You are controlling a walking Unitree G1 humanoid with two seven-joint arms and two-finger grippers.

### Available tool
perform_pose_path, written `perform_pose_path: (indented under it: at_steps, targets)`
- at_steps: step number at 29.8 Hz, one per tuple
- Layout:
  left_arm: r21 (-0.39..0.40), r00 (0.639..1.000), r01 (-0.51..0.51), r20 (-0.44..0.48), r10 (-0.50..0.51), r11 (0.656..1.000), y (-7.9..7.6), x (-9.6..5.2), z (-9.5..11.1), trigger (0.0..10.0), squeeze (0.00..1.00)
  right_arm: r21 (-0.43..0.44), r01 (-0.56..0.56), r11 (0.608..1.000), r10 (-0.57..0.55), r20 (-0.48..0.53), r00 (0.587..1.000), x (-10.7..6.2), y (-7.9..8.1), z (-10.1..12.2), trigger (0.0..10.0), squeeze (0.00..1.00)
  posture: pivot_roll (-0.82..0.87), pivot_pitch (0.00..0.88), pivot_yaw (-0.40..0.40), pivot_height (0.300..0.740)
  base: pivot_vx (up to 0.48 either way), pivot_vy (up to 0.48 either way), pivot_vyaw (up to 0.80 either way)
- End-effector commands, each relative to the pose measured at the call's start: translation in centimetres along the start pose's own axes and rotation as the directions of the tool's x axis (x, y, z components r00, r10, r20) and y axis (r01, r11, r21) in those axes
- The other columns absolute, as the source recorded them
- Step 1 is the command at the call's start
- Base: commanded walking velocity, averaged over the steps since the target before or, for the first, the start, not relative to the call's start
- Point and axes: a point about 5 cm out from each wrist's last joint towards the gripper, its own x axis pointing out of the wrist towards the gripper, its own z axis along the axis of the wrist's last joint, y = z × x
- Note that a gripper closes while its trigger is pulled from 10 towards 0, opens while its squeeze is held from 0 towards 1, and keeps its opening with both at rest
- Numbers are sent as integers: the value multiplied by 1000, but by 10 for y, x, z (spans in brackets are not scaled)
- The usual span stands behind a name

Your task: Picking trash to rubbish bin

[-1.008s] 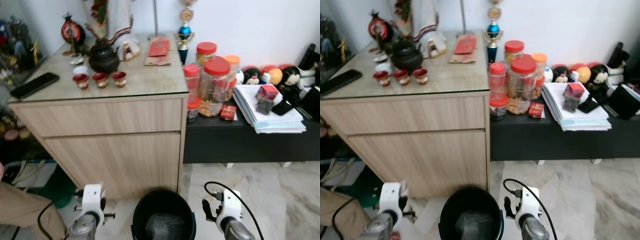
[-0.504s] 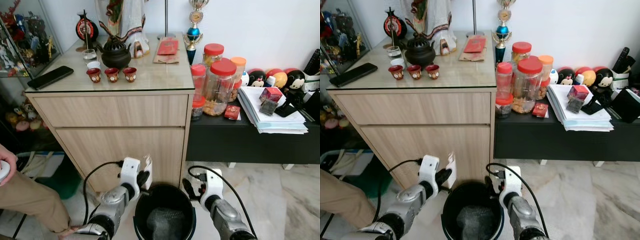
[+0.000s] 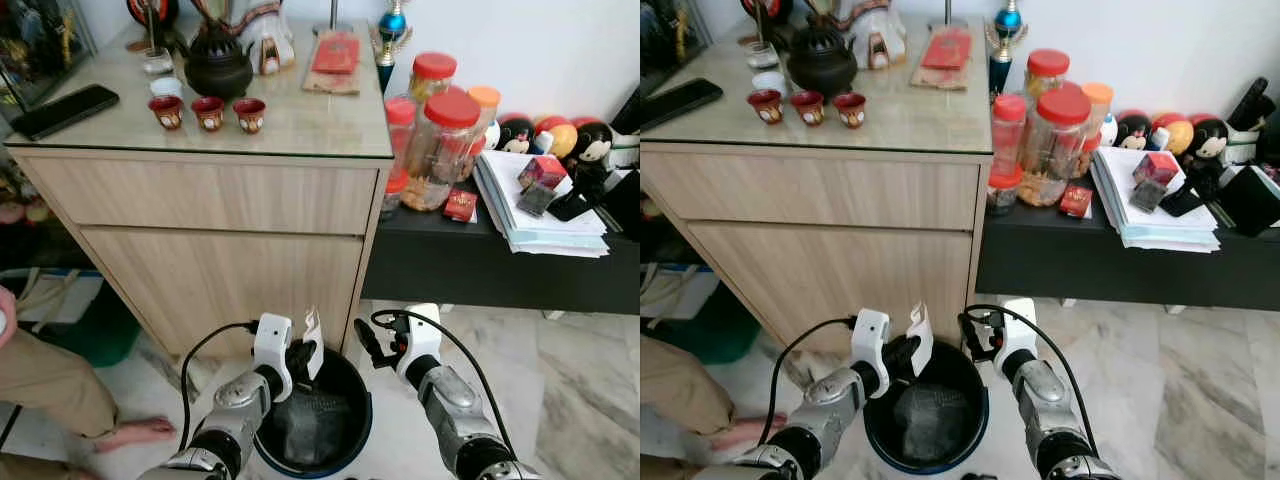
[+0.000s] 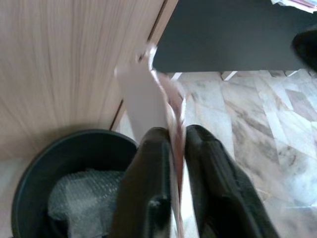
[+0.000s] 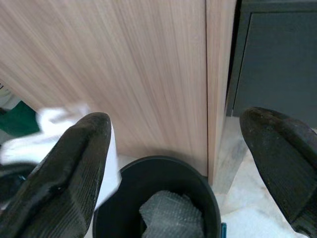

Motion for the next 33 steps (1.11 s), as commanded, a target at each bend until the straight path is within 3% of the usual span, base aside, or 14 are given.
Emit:
perform_pose_path:
  at_steps: [1, 14, 15, 18, 23, 24, 25, 26, 27, 28, 29, 33]
  targets:
    - [-18, 1000, 1, -15, -1, 1000, -1, -2, -6, 10000, 1000, -6, -8, 1000, 8, 6, 1000, 0, 0, 1, 10000, 0, -53, 179, -79, 740, 0, 0, 0]
    - [-12, 999, -35, -25, 34, 999, 5, -6, -9, 10000, 1000, 0, -8, 1000, 8, -5, 1000, -1, 1, -1, 10000, 0, -45, 170, -73, 740, 0, 0, 0]
    - [3, 998, -60, -24, 60, 998, 7, -6, -9, 10000, 0, 2, 3, 1000, -3, -17, 1000, -3, -1, -4, 10000, 0, -41, 166, -71, 740, 0, 0, 0]
    - [20, 993, -113, -24, 113, 993, 15, -10, -9, 10000, 0, 9, 21, 1000, -21, -38, 999, -5, -3, -9, 10000, 0, -32, 152, -61, 740, 0, 0, 0]
    - [64, 951, -298, -67, 302, 952, 45, -28, -18, 10000, 0, 31, 73, 997, -69, -116, 991, -13, -8, -27, 10000, 0, -5, 124, -35, 740, 0, 0, 0]
    - [68, 923, -370, -88, 375, 926, 57, -37, -23, 10000, 0, 34, 90, 995, -84, -145, 986, -16, -9, -34, 10000, 0, 1, 113, -25, 740, 0, 0, 0]
    - [72, 844, -511, -146, 515, 857, 79, -59, -35, 10000, 0, 52, 129, 990, -117, -194, 974, -23, -11, -46, 10000, 0, 9, 103, -16, 740, 0, 0, 0]
    - [72, 844, -511, -146, 515, 857, 79, -59, -35, 10000, 0, 52, 129, 990, -117, -194, 974, -23, -11, -46, 10000, 0, 9, 103, -16, 740, 0, 0, 0]
    - [69, 801, -569, -178, 572, 819, 91, -72, -42, 10000, 0, 61, 151, 987, -134, -221, 966, -27, -11, -52, 10000, 0, 16, 93, -3, 740, 0, 0, 0]
    - [69, 801, -569, -178, 572, 819, 91, -72, -42, 10000, 0, 61, 151, 987, -134, -221, 966, -27, -11, -52, 10000, 0, 16, 93, -3, 740, 0, 0, 0]
    - [64, 767, -610, -200, 609, 790, 99, -85, -51, 10000, 0, 51, 179, 982, -161, -257, 953, -33, -13, -60, 10000, 0, 23, 85, 5, 740, 0, 0, 0]
    - [123, 678, -675, -286, 677, 728, 114, -123, -77, 10000, 0, 67, 264, 962, -224, -358, 907, -52, -17, -85, 10000, 0, 48, 50, 37, 740, 0, 0, 0]
